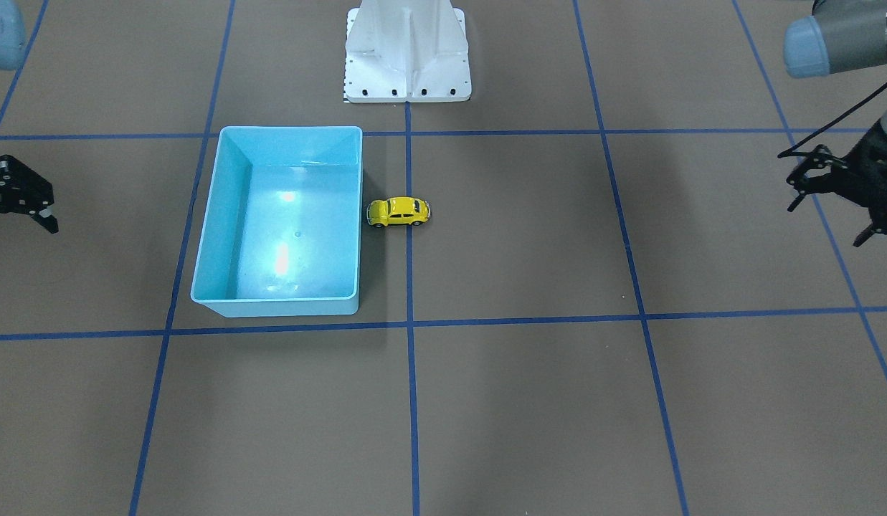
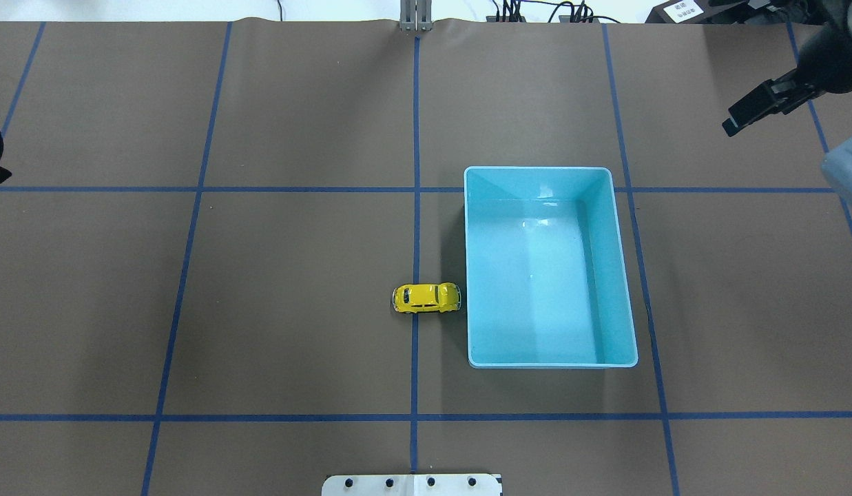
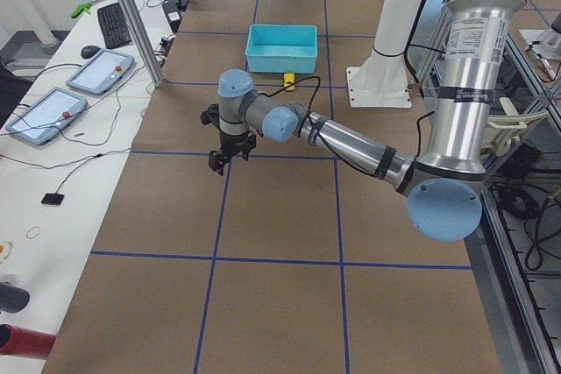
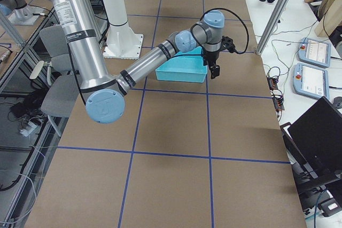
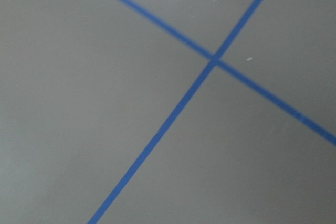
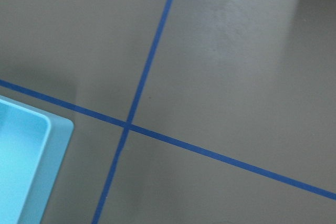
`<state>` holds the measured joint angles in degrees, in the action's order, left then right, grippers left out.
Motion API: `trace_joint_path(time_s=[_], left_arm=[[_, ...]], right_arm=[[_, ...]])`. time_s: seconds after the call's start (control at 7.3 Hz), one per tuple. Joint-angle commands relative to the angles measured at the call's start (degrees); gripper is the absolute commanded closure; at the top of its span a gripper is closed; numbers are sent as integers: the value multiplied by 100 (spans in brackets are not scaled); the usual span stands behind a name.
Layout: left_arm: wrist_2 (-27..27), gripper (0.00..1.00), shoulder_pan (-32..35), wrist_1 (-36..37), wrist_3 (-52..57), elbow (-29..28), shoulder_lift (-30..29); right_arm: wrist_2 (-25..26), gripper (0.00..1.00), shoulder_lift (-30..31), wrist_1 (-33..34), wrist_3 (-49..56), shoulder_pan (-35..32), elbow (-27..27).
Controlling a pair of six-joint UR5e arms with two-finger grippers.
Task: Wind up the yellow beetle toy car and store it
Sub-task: 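Reach the right gripper down over the car beside the bin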
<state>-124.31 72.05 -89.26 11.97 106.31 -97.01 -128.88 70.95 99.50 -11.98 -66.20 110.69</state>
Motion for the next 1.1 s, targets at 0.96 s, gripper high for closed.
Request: trace_joint_path(time_s=[0.96], left_arm=[[-1033, 0, 1699, -346, -1115, -1605, 570]], right_arm=[[1914, 0, -3049, 124, 240, 3671, -1160]])
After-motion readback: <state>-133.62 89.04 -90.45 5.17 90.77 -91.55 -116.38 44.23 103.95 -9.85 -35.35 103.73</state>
